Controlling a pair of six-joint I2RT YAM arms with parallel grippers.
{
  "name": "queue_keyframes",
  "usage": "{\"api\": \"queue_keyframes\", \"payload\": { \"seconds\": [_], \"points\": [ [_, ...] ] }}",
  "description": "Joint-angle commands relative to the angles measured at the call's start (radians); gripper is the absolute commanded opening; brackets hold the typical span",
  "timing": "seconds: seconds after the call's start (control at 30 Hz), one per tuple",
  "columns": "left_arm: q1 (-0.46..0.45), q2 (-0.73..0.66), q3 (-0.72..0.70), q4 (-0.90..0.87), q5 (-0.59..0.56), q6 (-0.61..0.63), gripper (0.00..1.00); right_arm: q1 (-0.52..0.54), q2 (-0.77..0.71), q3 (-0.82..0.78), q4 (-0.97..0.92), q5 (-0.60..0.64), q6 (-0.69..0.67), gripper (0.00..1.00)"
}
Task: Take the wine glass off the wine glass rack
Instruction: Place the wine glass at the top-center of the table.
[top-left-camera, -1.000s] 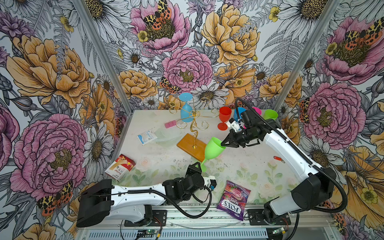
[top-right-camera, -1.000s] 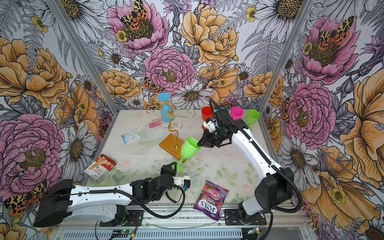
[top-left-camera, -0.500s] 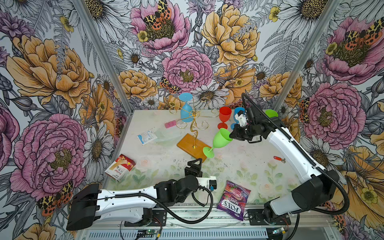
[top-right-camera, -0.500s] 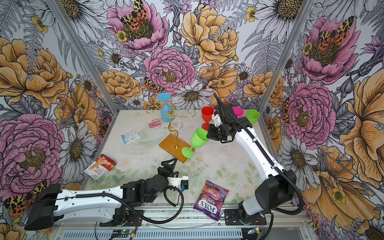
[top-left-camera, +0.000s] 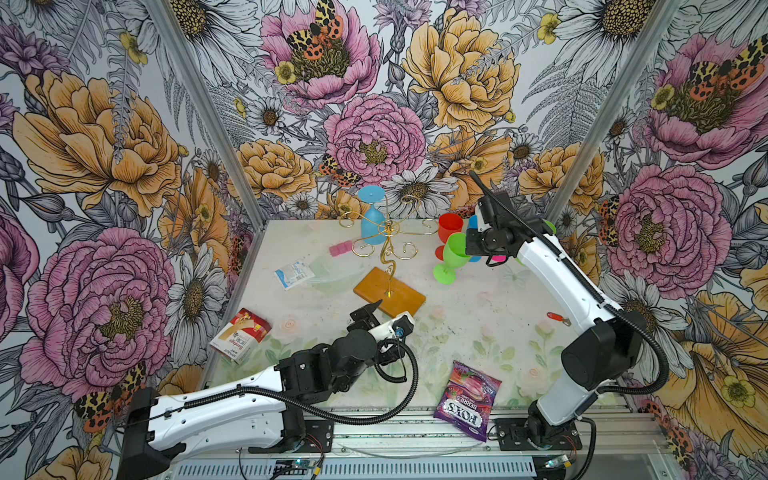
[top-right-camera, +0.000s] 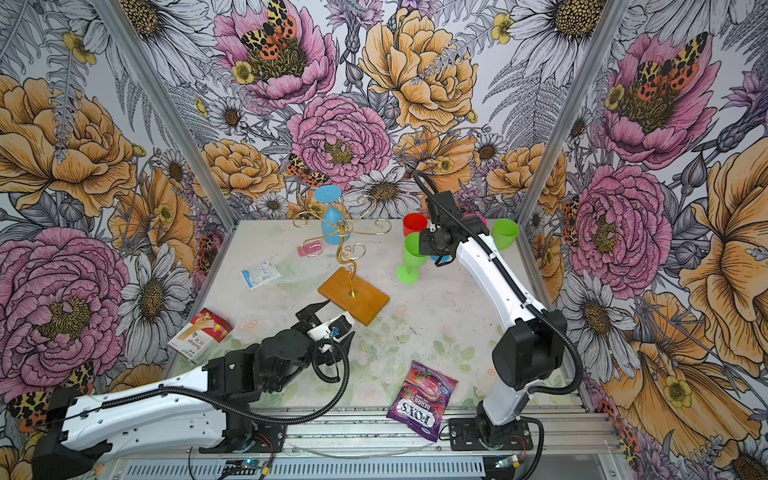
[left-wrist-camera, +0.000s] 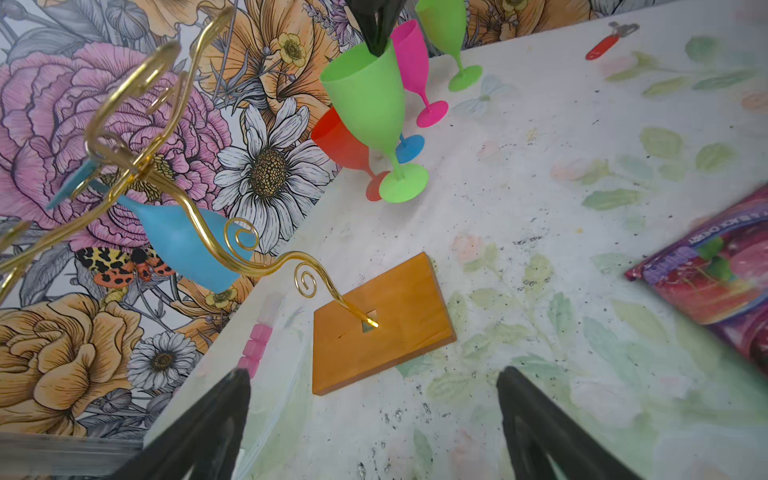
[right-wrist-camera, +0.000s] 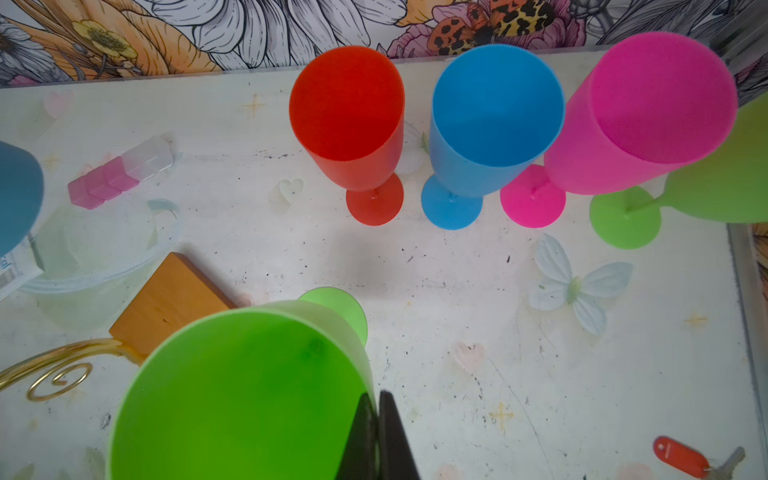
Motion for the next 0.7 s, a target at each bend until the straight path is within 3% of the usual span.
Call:
{"api": "queue_keyframes", "payload": {
  "seconds": [0.0,0.27,0.67],
  "points": [
    [0.072,-0.083,0.007,-0.079,0.13,-0.2,0.95,0.008,0.064,0.087,0.022,0.05,-0.035,0.0],
    [0.275,-0.222,-0.002,-0.179,0.248,-0.333,0.96,0.008,0.211,0.235,0.022,0.025,-0.047,0.0],
    [0.515,-0.178,0.045,-0.255,0.258,-0.464,0.95,0.016,0.332,0.293,0.029,0.004,-0.031,0.0]
  ]
}}
